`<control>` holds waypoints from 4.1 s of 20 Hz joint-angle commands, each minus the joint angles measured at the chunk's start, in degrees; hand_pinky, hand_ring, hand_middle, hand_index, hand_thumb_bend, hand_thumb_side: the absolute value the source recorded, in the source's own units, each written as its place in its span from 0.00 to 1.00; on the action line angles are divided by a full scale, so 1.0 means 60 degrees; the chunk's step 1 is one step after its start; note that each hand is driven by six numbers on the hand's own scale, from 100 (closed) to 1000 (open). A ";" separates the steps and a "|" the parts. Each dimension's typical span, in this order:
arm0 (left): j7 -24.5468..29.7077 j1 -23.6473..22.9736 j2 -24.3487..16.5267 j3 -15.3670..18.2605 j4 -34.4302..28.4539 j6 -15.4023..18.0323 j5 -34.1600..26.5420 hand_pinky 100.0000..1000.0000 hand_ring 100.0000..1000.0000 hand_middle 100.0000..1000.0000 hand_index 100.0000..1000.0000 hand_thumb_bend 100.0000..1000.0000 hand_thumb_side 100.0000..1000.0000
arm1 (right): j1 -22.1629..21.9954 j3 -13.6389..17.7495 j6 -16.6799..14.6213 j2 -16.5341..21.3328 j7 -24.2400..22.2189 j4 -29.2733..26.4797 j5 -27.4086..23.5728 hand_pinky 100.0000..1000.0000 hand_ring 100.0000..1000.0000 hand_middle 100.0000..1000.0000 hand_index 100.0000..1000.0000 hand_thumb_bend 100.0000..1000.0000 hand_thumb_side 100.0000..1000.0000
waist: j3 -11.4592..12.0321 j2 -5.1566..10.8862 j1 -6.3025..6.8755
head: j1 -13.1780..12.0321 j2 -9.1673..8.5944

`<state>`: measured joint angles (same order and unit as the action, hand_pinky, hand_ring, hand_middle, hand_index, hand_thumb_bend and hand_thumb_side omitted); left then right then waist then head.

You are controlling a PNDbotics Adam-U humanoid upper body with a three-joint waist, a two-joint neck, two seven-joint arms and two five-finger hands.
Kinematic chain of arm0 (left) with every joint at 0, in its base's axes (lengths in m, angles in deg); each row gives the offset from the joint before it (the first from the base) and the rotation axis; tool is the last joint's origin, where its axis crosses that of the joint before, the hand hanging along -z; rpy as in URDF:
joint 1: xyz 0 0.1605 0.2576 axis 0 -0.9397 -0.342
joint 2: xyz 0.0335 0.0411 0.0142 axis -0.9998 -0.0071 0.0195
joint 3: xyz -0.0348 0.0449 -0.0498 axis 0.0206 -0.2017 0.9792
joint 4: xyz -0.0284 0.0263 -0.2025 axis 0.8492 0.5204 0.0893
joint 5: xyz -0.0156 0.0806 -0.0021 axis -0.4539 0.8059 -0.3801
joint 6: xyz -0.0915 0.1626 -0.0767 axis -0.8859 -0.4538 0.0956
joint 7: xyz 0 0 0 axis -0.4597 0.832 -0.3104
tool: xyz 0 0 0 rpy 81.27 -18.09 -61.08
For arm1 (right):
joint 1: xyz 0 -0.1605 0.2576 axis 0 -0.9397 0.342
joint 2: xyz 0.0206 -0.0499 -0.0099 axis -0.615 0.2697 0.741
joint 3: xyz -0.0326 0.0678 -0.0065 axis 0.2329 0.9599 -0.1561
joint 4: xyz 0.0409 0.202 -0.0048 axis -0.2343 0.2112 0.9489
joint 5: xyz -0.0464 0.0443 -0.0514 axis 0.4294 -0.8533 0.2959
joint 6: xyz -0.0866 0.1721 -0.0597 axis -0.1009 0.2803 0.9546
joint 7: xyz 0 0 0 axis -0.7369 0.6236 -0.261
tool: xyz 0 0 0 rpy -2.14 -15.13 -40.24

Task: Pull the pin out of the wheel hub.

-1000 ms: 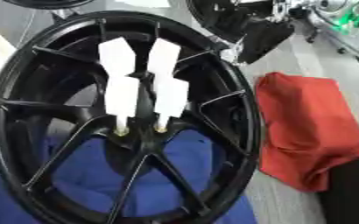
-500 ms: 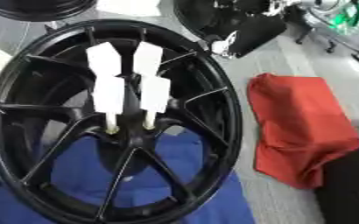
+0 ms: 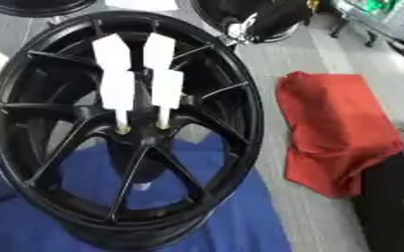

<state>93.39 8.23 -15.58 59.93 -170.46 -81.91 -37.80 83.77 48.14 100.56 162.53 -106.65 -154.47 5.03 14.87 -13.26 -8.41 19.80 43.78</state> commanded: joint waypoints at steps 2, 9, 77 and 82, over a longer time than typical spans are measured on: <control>0.0036 0.0045 -0.0084 -0.0023 -0.0195 -0.0075 -0.0154 0.98 0.78 0.58 0.84 0.00 0.66 | 0.0082 -0.0128 0.0132 0.0132 0.0680 -0.0032 0.0237 0.73 0.77 0.78 0.85 0.00 0.27 | 0.0045 0.0249 0.0127 | -0.0106 0.0057; 0.0077 0.0055 -0.0037 -0.0047 -0.0195 -0.0128 -0.0282 0.98 0.78 0.58 0.84 0.00 0.65 | 0.0051 -0.0628 0.0483 0.0002 0.1393 -0.0032 0.0759 0.74 0.77 0.78 0.85 0.00 0.22 | 0.0145 0.0414 0.0203 | -0.0211 0.0057; 0.0001 0.0113 -0.0571 -0.0076 -0.0195 -0.0246 -0.0901 0.97 0.78 0.59 0.84 0.00 0.61 | 0.0845 -0.3189 0.2525 -0.2844 0.4616 -0.0032 -0.0203 0.74 0.80 0.81 0.85 0.00 0.40 | 0.0039 0.1356 0.0530 | -0.1469 0.0057; 0.0004 0.0158 -0.0742 -0.0097 -0.0195 -0.0178 -0.0837 0.97 0.78 0.58 0.84 0.00 0.60 | 0.0953 -0.3281 0.2469 -0.2956 0.4618 -0.0032 -0.0203 0.74 0.80 0.80 0.85 0.00 0.35 | -0.0003 0.1285 0.0524 | -0.1531 0.0057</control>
<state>93.30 8.49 -18.18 59.23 -170.46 -83.38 -43.16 88.45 27.95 115.52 143.88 -79.13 -154.44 4.09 14.89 -6.02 -5.62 10.74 43.80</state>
